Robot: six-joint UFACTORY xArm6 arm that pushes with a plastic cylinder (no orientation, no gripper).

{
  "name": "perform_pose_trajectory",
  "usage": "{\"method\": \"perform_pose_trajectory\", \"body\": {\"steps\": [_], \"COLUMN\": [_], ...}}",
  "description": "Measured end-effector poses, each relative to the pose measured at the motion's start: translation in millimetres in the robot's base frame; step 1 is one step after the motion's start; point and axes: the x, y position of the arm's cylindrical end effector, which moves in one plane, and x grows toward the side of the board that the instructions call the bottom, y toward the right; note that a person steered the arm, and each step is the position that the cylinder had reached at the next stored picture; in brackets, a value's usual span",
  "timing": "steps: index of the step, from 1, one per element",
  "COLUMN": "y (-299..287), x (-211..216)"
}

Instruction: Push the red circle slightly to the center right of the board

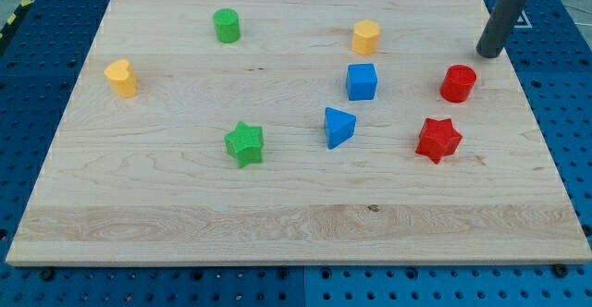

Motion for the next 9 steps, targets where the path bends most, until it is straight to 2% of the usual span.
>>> {"method": "perform_pose_trajectory", "body": {"steps": [2,4,9], "y": [-52,-72,-81], "x": [1,4,32]}}
